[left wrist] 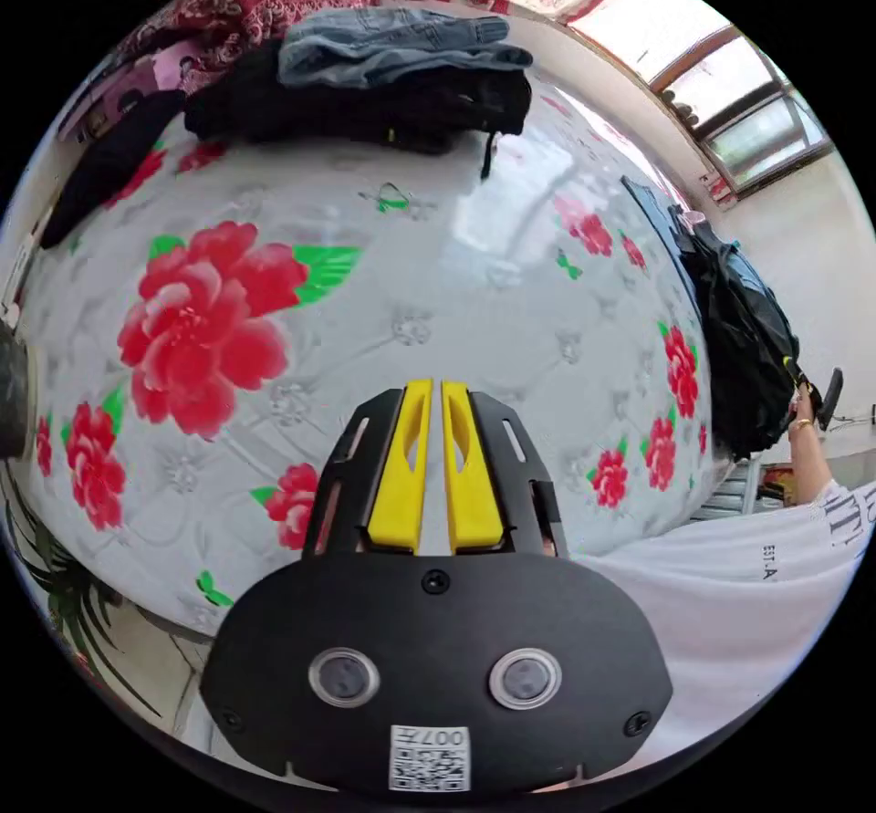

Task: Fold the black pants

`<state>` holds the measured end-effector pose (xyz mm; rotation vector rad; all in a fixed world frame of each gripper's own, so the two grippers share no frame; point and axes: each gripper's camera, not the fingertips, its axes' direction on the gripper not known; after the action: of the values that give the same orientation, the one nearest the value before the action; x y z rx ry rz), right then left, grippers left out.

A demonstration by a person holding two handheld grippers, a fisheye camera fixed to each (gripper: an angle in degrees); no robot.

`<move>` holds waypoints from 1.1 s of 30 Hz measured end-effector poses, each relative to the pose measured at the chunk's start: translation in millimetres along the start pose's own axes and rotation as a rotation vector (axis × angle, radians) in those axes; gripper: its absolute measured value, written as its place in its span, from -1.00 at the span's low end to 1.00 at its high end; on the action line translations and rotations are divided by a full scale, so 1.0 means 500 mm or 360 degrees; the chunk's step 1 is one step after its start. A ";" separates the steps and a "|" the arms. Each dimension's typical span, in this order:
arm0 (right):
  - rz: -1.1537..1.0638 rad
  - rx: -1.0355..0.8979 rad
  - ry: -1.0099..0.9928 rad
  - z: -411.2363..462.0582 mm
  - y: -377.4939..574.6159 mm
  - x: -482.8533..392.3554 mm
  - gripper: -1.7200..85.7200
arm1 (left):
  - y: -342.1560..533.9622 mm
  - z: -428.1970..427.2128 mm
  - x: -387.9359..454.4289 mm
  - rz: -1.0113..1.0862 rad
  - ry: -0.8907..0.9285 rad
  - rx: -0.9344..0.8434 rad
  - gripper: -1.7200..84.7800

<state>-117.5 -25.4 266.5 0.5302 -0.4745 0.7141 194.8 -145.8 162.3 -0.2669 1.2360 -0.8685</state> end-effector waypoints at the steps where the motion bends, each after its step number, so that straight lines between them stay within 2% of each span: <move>1: 0.0119 0.0069 0.0131 -0.009 -0.021 0.088 -0.72 | 0.023 0.015 0.027 0.0006 0.0130 -0.0089 -0.96; 3: 0.0297 0.0025 0.0184 0.008 -0.044 0.201 -0.78 | 0.038 0.025 0.077 0.0105 0.0212 -0.0144 -0.97; 4: 0.0381 -0.0103 0.0079 0.043 -0.048 0.257 -0.84 | 0.033 0.026 0.106 0.0181 0.0233 -0.0158 -0.98; 5: 0.0426 -0.0307 -0.0145 0.095 -0.040 0.291 -0.89 | 0.021 0.023 0.129 0.0241 0.0268 -0.0163 -0.98; 7: 0.0347 -0.0516 -0.0519 0.165 0.002 0.283 -0.94 | 0.000 0.010 0.153 0.0317 0.0327 -0.0149 -0.97; 10: -0.0007 -0.0640 -0.0852 0.186 0.120 0.133 -0.96 | -0.023 -0.026 0.185 0.0440 0.0318 -0.0090 -0.95; 11: -0.0168 -0.0643 -0.1075 0.162 0.191 0.035 -0.96 | -0.023 -0.044 0.195 0.0493 0.0307 -0.0055 -0.94; 15: -0.0546 -0.0673 -0.1447 0.016 0.413 -0.247 -0.96 | 0.006 -0.086 0.203 0.0575 0.0308 -0.0005 -0.85; 17: -0.0781 -0.0818 -0.1980 -0.102 0.510 -0.397 -0.96 | 0.038 -0.110 0.185 0.0583 0.0337 0.0013 -0.81; 18: -0.0895 -0.0871 -0.2109 -0.137 0.528 -0.434 -0.96 | 0.046 -0.115 0.178 0.0579 0.0345 0.0015 -0.80; 19: -0.1234 -0.0949 -0.2307 -0.220 0.562 -0.504 -0.96 | 0.062 -0.128 0.160 0.0570 0.0363 0.0031 -0.79; 20: -0.1581 -0.0919 -0.2370 -0.307 0.593 -0.549 -0.96 | 0.077 -0.142 0.140 0.0555 0.0357 0.0055 -0.77; 22: -0.1954 -0.0724 -0.2383 -0.418 0.631 -0.574 -0.95 | 0.094 -0.160 0.102 0.0525 0.0274 0.0079 -0.76; 23: -0.2103 -0.0622 -0.2357 -0.465 0.648 -0.581 -0.94 | 0.101 -0.172 0.069 0.0478 0.0189 0.0094 -0.76; 25: -0.2175 -0.0522 -0.2319 -0.501 0.659 -0.583 -0.92 | 0.107 -0.192 0.011 0.0367 0.0096 0.0108 -0.76; 28: -0.1967 -0.0553 -0.2157 -0.490 0.650 -0.570 -0.89 | 0.124 -0.241 -0.068 0.0252 0.0074 0.0168 -0.75; 33: -0.1413 -0.0720 -0.1946 -0.374 0.595 -0.452 -0.87 | 0.156 -0.280 -0.040 0.0487 0.0247 0.0170 -0.72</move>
<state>-437.9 167.3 80.0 0.6278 -1.3693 -0.6608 101.0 -42.6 80.3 0.0766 1.3277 -0.6954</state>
